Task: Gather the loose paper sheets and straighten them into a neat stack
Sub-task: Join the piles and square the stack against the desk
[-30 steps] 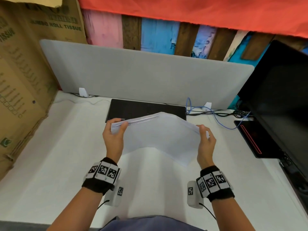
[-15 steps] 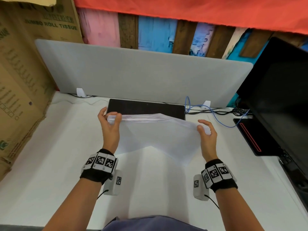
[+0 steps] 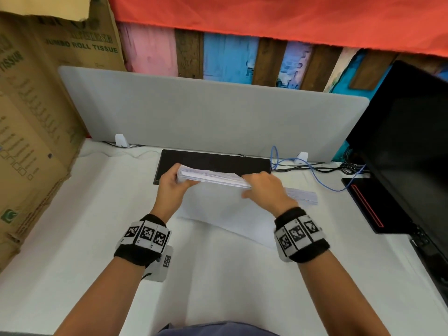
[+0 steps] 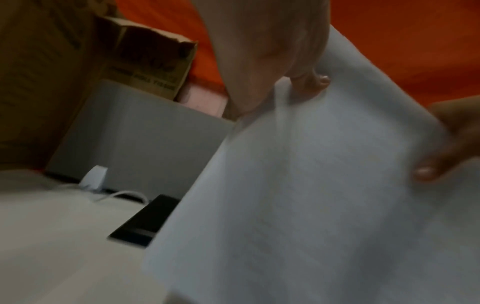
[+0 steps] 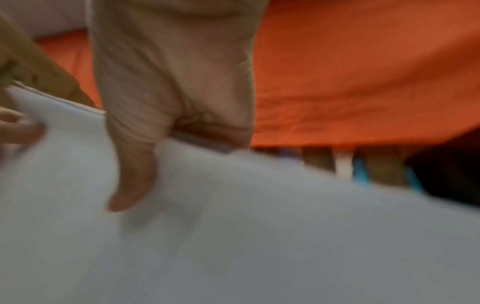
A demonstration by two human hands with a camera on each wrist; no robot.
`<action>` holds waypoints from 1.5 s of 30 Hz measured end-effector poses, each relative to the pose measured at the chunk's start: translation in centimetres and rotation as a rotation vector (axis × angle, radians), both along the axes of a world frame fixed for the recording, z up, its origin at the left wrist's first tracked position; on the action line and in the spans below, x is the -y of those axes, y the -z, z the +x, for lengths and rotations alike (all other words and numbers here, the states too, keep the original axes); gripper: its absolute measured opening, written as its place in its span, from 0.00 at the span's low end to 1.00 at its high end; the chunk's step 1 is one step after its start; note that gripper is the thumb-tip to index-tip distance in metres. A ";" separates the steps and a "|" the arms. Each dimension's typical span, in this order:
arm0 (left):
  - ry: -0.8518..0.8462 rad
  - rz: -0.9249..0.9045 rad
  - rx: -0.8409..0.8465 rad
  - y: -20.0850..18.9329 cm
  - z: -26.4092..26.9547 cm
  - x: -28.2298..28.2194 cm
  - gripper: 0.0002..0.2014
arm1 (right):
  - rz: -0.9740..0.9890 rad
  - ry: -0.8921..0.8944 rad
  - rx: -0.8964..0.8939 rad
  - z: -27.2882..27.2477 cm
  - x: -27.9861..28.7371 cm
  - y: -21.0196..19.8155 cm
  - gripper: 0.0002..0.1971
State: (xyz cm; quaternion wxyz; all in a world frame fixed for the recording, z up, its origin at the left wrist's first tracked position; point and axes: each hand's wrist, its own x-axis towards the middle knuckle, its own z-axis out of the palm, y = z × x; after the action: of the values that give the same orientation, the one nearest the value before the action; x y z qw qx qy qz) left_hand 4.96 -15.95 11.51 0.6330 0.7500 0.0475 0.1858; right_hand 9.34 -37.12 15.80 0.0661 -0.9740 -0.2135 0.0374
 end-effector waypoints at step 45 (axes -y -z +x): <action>-0.261 -0.252 0.367 -4.7 -3.7 2.6 0.14 | 1.605 0.232 -0.147 -4.1 0.9 -1.0 0.07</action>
State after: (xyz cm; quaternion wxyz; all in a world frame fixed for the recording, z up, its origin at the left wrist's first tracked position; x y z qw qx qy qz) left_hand 1.22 -18.60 16.18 0.6900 0.6065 0.0508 0.3917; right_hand 5.29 -38.07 16.85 0.7614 -0.6409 -0.0679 -0.0704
